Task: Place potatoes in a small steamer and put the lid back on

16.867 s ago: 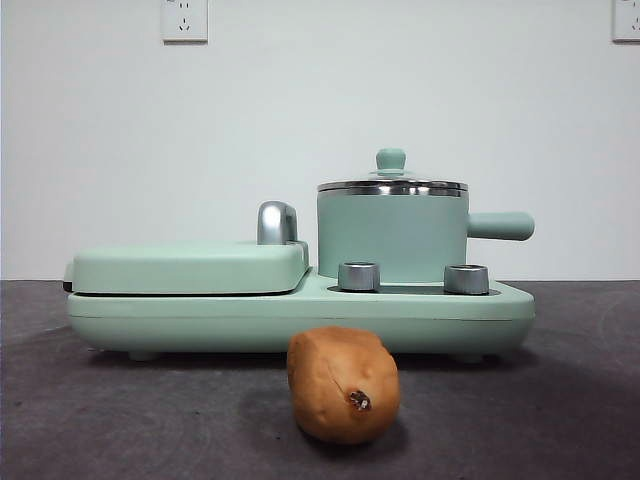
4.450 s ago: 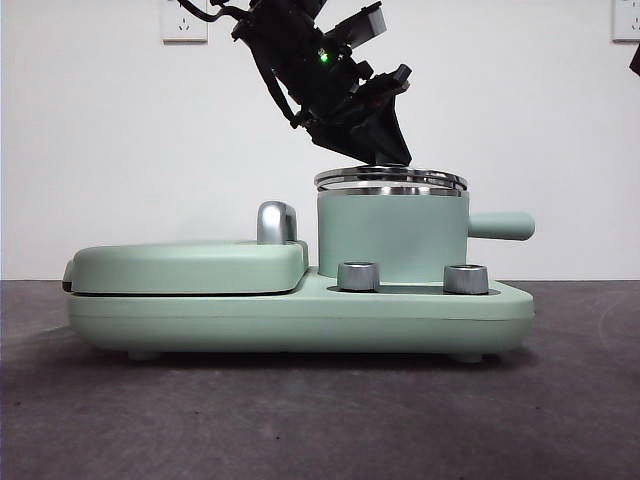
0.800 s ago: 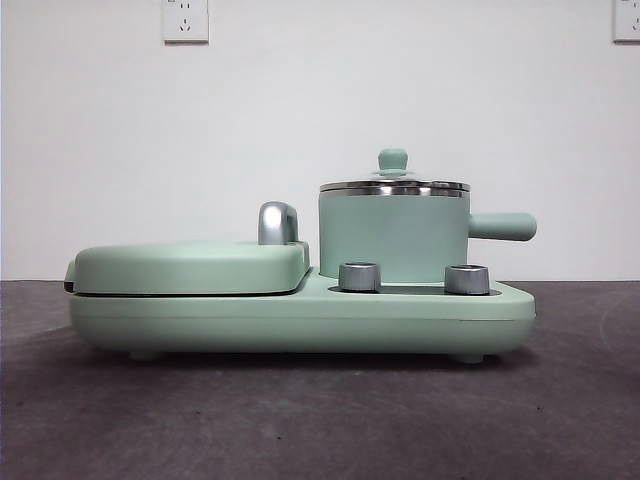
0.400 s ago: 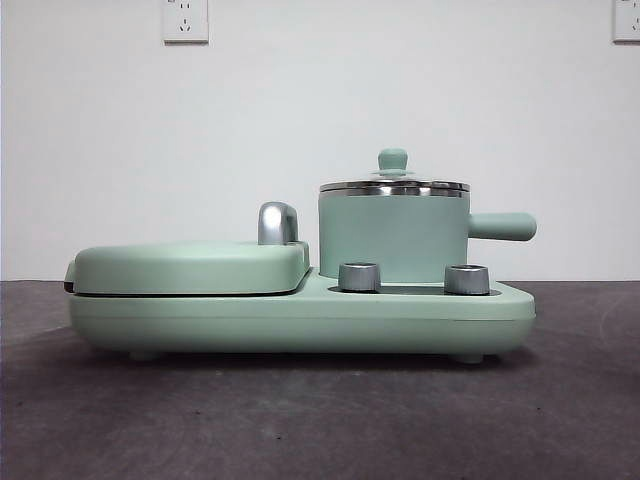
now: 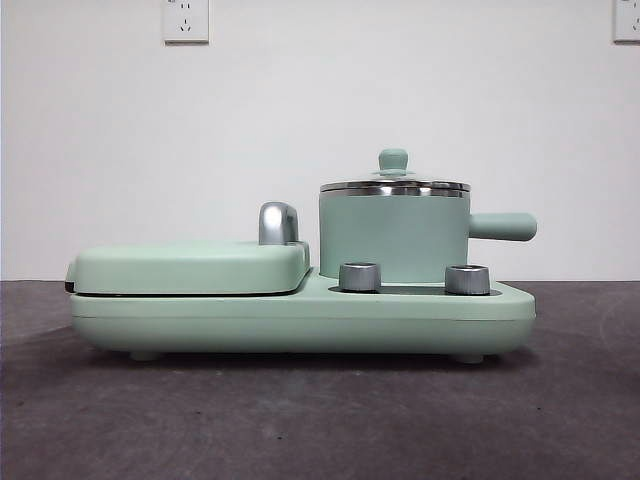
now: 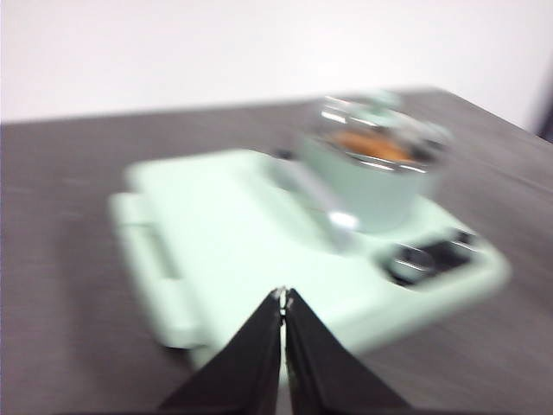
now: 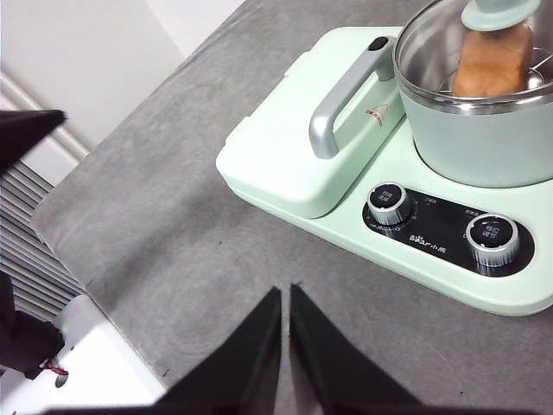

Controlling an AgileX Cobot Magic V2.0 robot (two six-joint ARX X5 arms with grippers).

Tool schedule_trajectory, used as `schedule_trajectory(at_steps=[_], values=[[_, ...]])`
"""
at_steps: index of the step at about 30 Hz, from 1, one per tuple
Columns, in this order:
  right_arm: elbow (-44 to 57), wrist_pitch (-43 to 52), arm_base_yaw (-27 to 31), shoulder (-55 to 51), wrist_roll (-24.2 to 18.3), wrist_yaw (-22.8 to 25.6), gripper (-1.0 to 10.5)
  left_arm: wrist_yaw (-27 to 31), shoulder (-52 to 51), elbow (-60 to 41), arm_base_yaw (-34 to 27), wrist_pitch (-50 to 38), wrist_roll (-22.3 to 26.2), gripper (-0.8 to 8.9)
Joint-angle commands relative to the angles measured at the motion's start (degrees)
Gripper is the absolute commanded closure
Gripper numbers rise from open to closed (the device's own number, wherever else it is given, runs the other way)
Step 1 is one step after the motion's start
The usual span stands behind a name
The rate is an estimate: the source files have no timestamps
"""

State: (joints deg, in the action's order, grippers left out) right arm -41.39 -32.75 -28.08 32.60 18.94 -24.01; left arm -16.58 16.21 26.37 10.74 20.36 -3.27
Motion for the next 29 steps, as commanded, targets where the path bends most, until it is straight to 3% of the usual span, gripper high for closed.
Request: schedule_trajectory(at_steps=[1, 7, 11, 18, 29], values=[[-0.2, 0.6, -0.3, 0.2, 0.1, 0.0, 9.3, 0.3, -4.5, -8.5, -4.1, -5.7, -0.5, 8.08], [-0.2, 0.6, -0.3, 0.2, 0.1, 0.0, 9.3, 1.2, -12.1, -19.4, -8.2, -8.4, -0.7, 8.08], [-0.2, 0.6, -0.3, 0.2, 0.1, 0.0, 9.3, 8.2, -15.8, -22.6, -8.3, -8.4, -3.3, 8.08], [-0.2, 0.6, -0.3, 0.2, 0.1, 0.0, 9.3, 15.5, -16.0, -24.7, -8.2, -8.2, -2.9, 8.08], [-0.3, 0.6, -0.3, 0.2, 0.1, 0.0, 9.3, 15.6, -16.0, -25.6, -8.2, -9.7, -2.2, 8.08]])
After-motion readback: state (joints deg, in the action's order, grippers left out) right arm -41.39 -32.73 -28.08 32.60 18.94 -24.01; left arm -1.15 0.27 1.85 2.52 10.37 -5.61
